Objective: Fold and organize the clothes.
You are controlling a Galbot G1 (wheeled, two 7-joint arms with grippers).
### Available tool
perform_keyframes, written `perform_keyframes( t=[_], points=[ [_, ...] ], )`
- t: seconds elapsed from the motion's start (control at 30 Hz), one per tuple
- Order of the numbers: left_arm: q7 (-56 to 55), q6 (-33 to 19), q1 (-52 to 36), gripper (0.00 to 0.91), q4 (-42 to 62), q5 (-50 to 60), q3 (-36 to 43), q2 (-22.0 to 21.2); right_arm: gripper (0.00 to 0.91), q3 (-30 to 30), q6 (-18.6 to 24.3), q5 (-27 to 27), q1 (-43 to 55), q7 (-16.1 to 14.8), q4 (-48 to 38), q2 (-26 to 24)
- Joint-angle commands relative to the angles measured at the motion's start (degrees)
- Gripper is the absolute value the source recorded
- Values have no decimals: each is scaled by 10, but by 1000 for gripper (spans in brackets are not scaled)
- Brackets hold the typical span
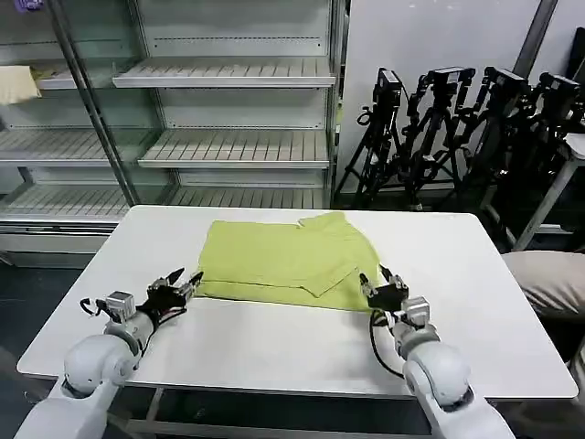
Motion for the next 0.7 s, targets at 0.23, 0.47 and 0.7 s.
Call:
perform_keyframes(
  t=[0.23,0.47,0.7],
  points=[
    [-28,72,10,10,5,12,11,0,0,14,-40,58,-88,15,35,-15],
    [-30,72,4,10,9,11,16,0,0,13,-41,75,-74,18,17,-16],
    [-28,72,3,10,11,13,20,-1,0,12,-41,93,-64,13,5,-14]
  ],
)
